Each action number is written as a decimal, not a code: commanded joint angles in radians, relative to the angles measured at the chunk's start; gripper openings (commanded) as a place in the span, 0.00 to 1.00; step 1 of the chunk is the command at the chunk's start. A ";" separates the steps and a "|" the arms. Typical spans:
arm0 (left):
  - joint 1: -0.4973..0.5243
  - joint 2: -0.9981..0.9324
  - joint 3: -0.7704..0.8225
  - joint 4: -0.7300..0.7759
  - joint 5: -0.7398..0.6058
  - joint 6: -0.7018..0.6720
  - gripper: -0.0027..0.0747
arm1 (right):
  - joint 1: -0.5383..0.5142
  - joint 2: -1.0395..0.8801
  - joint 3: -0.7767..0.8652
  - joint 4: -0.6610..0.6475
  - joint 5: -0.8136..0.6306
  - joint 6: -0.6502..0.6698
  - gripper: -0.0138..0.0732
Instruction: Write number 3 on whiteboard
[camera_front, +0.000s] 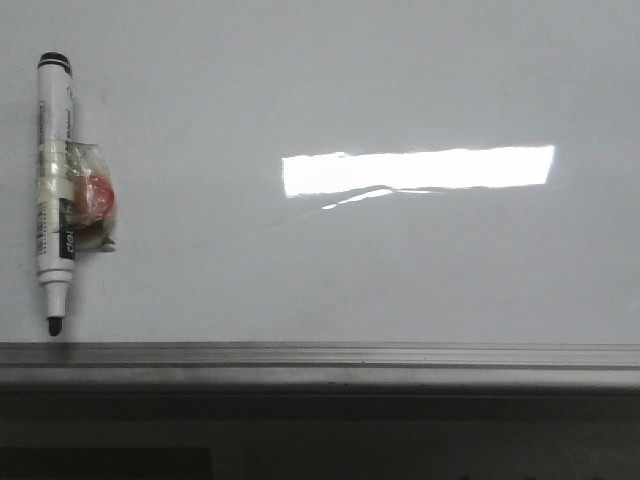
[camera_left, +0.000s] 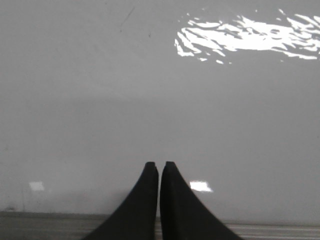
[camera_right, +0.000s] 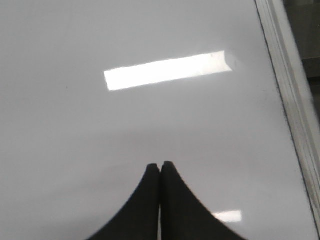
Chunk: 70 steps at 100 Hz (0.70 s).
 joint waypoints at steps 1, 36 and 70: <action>-0.002 -0.025 0.035 -0.014 -0.115 -0.001 0.01 | -0.005 -0.016 0.023 -0.003 -0.094 -0.011 0.08; -0.002 -0.025 0.035 -0.019 -0.248 -0.001 0.01 | -0.005 -0.016 0.023 -0.003 -0.099 -0.011 0.08; -0.002 0.087 -0.068 -0.093 -0.194 0.000 0.01 | -0.005 0.002 -0.029 0.109 -0.040 -0.011 0.08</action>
